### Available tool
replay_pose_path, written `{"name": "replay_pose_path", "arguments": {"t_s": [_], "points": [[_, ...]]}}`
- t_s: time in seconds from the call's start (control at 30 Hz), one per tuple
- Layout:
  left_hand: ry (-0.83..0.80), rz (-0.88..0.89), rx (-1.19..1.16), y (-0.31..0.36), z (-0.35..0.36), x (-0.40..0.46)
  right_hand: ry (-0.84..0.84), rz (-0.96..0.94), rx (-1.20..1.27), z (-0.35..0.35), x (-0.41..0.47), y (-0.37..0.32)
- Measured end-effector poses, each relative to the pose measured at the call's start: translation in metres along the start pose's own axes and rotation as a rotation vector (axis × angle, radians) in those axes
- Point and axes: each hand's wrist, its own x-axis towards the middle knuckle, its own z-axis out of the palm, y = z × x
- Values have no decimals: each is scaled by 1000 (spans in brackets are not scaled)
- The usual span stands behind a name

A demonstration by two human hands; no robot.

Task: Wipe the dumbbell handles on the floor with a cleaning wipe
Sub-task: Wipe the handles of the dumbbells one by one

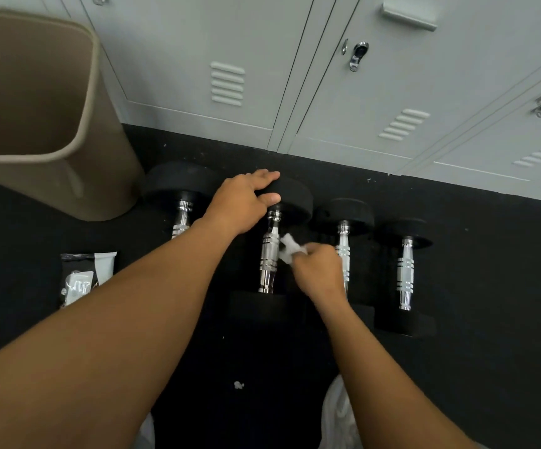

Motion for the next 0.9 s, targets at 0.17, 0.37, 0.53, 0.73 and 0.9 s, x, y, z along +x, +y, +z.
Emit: {"name": "replay_pose_path", "arguments": {"t_s": [0.17,0.37,0.53,0.73,0.9], "points": [[-1,5,-8,-1,4,2,5,337,607,-1,28,17],[10,-8,-8,-1,0,0,-140,423,840,6,43,9],[5,14,-18,-1,1,0,-143,427,1049,2,42,9],[-2,10,-16,-3,-1,1,-171,384,1501,-22,29,40],[0,19,0,-1,-2,0,-359,389,1688,-27,19,36]]}}
